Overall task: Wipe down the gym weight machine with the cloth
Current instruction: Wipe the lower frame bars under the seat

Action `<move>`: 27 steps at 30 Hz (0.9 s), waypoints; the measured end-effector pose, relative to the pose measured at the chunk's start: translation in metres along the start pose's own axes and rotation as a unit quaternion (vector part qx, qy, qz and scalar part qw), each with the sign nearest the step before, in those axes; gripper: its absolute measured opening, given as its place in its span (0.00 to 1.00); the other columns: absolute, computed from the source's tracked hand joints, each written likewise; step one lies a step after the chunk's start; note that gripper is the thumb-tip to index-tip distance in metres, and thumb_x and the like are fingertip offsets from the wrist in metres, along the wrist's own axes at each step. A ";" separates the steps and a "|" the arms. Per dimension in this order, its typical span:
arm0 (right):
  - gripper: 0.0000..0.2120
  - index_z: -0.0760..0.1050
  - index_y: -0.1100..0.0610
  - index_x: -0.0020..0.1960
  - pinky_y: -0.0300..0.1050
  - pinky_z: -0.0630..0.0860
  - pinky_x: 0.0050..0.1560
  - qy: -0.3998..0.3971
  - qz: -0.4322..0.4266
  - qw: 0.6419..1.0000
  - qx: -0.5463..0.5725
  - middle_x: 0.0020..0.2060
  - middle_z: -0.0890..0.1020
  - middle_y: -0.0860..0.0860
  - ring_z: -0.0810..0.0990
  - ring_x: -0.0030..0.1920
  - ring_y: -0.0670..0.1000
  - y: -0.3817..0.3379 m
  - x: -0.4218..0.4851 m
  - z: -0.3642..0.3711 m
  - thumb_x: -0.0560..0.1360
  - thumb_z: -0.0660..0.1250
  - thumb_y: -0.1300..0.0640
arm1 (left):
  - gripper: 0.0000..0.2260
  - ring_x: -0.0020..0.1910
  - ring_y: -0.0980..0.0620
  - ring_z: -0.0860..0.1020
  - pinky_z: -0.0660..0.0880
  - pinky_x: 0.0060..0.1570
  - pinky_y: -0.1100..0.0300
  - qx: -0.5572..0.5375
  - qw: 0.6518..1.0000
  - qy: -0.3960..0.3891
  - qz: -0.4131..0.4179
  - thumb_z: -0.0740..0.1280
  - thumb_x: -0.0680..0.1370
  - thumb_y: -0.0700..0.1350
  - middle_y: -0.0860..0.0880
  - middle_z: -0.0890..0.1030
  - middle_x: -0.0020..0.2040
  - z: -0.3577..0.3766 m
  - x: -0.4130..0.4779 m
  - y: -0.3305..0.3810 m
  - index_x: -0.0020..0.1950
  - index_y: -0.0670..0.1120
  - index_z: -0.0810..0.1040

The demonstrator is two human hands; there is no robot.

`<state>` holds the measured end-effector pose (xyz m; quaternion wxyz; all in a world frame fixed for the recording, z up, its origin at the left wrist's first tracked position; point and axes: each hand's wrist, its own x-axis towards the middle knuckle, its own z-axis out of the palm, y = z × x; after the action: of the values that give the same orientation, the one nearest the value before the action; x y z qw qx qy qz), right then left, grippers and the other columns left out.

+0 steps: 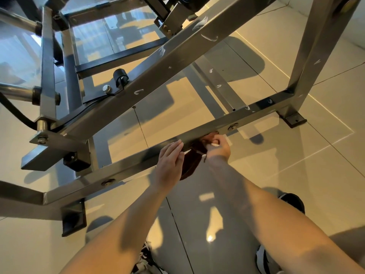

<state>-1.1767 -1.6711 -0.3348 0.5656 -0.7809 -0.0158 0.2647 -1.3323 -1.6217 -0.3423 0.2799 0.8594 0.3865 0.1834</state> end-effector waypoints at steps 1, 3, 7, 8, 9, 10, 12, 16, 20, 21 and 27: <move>0.07 0.79 0.55 0.52 0.32 0.74 0.41 0.012 0.017 1.000 0.017 0.43 0.80 0.46 0.81 0.51 0.52 -0.002 0.002 -0.003 0.77 0.71 0.65 | 0.18 0.76 0.52 0.63 0.46 0.70 0.77 -0.002 1.000 -0.002 0.004 0.59 0.86 0.45 0.51 0.72 0.75 -0.001 0.000 -0.001 0.75 0.45 0.72; 0.07 0.78 0.56 0.54 0.33 0.76 0.31 -0.003 0.036 0.998 0.047 0.48 0.81 0.51 0.81 0.49 0.54 -0.004 -0.006 0.000 0.78 0.70 0.64 | 0.17 0.76 0.52 0.63 0.46 0.70 0.77 -0.017 1.000 0.000 -0.001 0.59 0.86 0.45 0.51 0.71 0.75 0.000 0.000 -0.001 0.75 0.46 0.72; 0.08 0.77 0.55 0.55 0.30 0.75 0.29 -0.101 0.003 0.995 0.009 0.49 0.80 0.50 0.79 0.47 0.48 0.004 -0.036 0.017 0.78 0.70 0.63 | 0.18 0.75 0.52 0.63 0.49 0.72 0.73 -0.038 0.999 0.009 -0.016 0.57 0.85 0.46 0.50 0.72 0.74 0.004 -0.001 0.005 0.74 0.44 0.73; 0.07 0.77 0.56 0.55 0.30 0.76 0.31 -0.136 -0.009 0.991 0.008 0.49 0.81 0.51 0.80 0.46 0.48 0.010 -0.041 0.021 0.79 0.69 0.64 | 0.18 0.75 0.52 0.63 0.51 0.73 0.70 -0.041 0.999 0.012 -0.020 0.57 0.85 0.46 0.49 0.72 0.74 0.004 -0.001 0.006 0.74 0.44 0.73; 0.07 0.78 0.55 0.54 0.32 0.79 0.35 -0.164 -0.012 0.986 0.018 0.49 0.82 0.52 0.82 0.47 0.50 0.014 -0.045 0.023 0.79 0.69 0.64 | 0.18 0.75 0.53 0.63 0.53 0.74 0.67 -0.043 0.999 0.014 -0.022 0.57 0.86 0.45 0.49 0.72 0.74 0.004 -0.001 0.006 0.74 0.44 0.73; 0.08 0.79 0.53 0.53 0.37 0.82 0.42 -0.180 -0.006 0.983 0.033 0.49 0.83 0.52 0.83 0.49 0.53 0.019 -0.044 0.026 0.79 0.69 0.64 | 0.18 0.75 0.53 0.63 0.56 0.75 0.63 -0.042 0.999 0.013 -0.020 0.57 0.86 0.45 0.49 0.72 0.74 0.003 -0.001 0.005 0.75 0.44 0.72; 0.10 0.80 0.49 0.51 0.48 0.83 0.53 -0.174 0.008 0.984 0.032 0.50 0.84 0.50 0.83 0.53 0.53 0.021 -0.038 0.025 0.77 0.70 0.64 | 0.18 0.76 0.53 0.62 0.54 0.76 0.64 -0.029 1.000 0.000 -0.009 0.58 0.86 0.44 0.50 0.71 0.75 0.001 -0.001 0.002 0.76 0.45 0.71; 0.07 0.78 0.54 0.52 0.42 0.81 0.51 -0.042 0.040 0.997 0.053 0.51 0.83 0.52 0.81 0.55 0.54 0.007 -0.010 0.010 0.77 0.73 0.62 | 0.19 0.78 0.55 0.59 0.44 0.72 0.75 0.007 1.000 -0.021 0.008 0.56 0.86 0.47 0.53 0.68 0.77 -0.001 -0.001 -0.006 0.78 0.47 0.69; 0.07 0.76 0.57 0.55 0.38 0.77 0.33 -0.009 0.076 0.992 0.105 0.44 0.82 0.51 0.83 0.51 0.56 -0.005 -0.014 0.006 0.79 0.70 0.61 | 0.19 0.77 0.54 0.60 0.44 0.70 0.77 -0.008 1.000 -0.013 -0.002 0.57 0.86 0.47 0.53 0.69 0.76 0.000 -0.002 -0.002 0.77 0.46 0.70; 0.08 0.76 0.56 0.56 0.40 0.78 0.31 -0.030 0.078 0.991 0.106 0.46 0.83 0.52 0.84 0.50 0.56 -0.005 -0.021 0.009 0.78 0.71 0.61 | 0.18 0.77 0.53 0.61 0.45 0.71 0.75 -0.013 1.000 -0.008 -0.005 0.57 0.86 0.47 0.52 0.69 0.76 0.002 -0.001 -0.001 0.76 0.46 0.71; 0.09 0.79 0.54 0.56 0.50 0.84 0.52 -0.138 0.038 0.988 0.060 0.50 0.84 0.51 0.83 0.53 0.54 0.010 -0.028 0.020 0.77 0.72 0.62 | 0.17 0.75 0.50 0.64 0.54 0.73 0.66 -0.042 0.999 0.019 -0.029 0.58 0.86 0.44 0.49 0.73 0.74 0.007 0.005 0.018 0.74 0.44 0.73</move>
<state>-1.2116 -1.6663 -0.3370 0.5936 -0.7015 -0.0478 0.3915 -1.3156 -1.6298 -0.3360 0.3138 0.8316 0.4083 0.2079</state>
